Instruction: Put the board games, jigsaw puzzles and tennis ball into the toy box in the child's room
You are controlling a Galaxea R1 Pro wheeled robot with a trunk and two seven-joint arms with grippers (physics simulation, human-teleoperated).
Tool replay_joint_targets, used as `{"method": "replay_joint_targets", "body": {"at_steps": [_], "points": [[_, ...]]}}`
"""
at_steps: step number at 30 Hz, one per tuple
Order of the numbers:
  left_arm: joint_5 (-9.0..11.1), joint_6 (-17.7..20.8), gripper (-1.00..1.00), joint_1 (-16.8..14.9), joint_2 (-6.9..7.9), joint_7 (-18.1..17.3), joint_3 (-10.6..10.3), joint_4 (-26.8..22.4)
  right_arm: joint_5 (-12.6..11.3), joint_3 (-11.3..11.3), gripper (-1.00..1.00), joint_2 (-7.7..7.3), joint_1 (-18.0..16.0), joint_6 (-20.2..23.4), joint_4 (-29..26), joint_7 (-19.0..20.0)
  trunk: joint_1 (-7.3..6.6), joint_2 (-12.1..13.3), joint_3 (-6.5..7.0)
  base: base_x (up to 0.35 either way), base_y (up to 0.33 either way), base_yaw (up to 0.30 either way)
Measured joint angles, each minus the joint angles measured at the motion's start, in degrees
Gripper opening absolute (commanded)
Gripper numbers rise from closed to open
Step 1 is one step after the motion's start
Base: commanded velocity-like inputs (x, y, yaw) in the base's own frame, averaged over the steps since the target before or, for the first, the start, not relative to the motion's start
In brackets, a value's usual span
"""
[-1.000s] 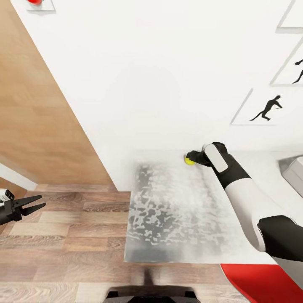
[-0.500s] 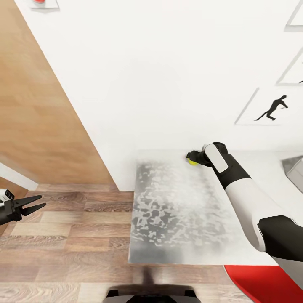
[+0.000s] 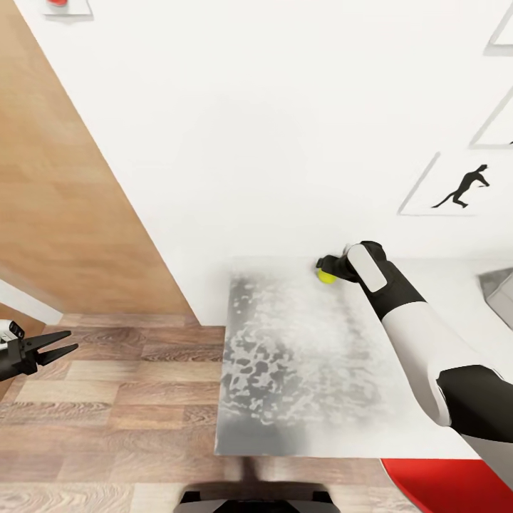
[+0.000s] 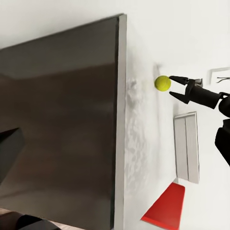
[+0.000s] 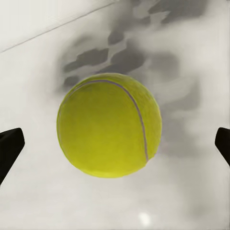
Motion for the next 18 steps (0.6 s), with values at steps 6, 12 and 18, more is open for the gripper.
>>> {"method": "replay_joint_targets", "body": {"at_steps": [6, 12, 18], "points": [[0.0, 0.0, 1.00, 0.0, 0.02, 0.0, 0.0, 0.0, 0.0, 0.0, 1.00, -0.02, 0.0, 0.0, 0.1, 0.0, 0.00, 0.0, 0.00, 0.009, -0.005, 0.000], [0.0, 0.1, 1.00, 0.0, -0.01, 0.0, 0.0, 0.0, 0.0, 0.0, 1.00, -0.31, 0.0, 0.0, 0.1, 0.0, -0.01, 0.0, 0.00, 0.057, 0.039, 0.000], [0.0, 0.1, 1.00, 0.0, 0.03, 0.0, 0.0, 0.0, -0.1, 0.0, 1.00, -0.41, 0.0, 0.0, 0.2, 0.0, 0.00, 0.0, 0.00, 0.046, 0.032, 0.000]]}}
